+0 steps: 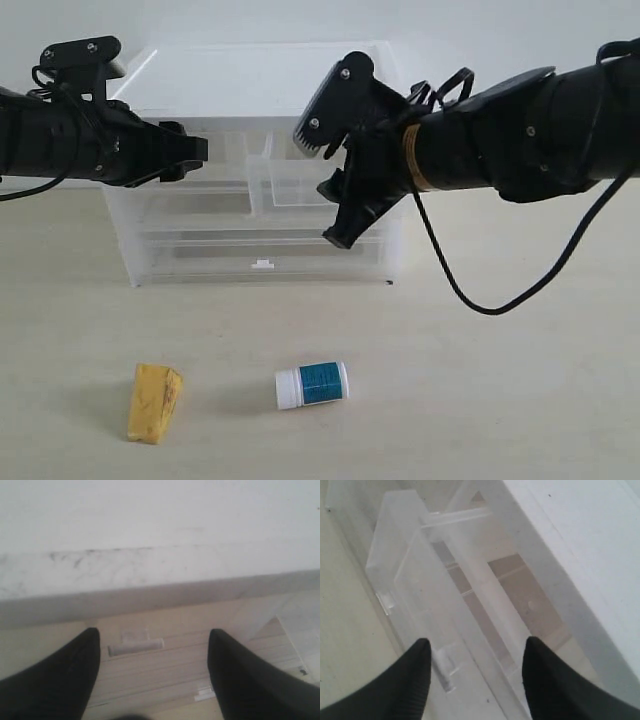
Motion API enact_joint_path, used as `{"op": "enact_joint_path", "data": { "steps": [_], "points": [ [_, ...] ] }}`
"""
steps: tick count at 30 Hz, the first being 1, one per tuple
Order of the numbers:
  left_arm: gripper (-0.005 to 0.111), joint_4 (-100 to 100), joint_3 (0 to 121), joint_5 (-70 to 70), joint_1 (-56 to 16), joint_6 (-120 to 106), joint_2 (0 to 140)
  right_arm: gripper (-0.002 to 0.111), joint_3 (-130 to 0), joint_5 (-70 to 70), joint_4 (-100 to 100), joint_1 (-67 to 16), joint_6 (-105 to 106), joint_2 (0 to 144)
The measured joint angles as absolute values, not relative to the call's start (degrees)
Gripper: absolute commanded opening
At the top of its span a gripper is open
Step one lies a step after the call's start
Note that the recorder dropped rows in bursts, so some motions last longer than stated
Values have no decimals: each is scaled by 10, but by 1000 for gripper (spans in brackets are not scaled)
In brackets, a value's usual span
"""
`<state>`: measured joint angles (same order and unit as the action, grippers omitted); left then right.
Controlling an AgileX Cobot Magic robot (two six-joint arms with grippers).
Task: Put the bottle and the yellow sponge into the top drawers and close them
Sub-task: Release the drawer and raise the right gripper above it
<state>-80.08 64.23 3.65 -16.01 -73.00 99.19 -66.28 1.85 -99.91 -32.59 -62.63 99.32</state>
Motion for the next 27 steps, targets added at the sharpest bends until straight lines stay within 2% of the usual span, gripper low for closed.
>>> {"op": "enact_joint_path", "data": {
  "steps": [8, 27],
  "points": [
    [60, -801, 642, 37, -160, -730, 992, 1, -667, 5, -1006, -326, -595, 995],
    [60, -801, 642, 37, -160, -731, 992, 0, -636, 37, -1012, -327, -600, 946]
  ]
}}
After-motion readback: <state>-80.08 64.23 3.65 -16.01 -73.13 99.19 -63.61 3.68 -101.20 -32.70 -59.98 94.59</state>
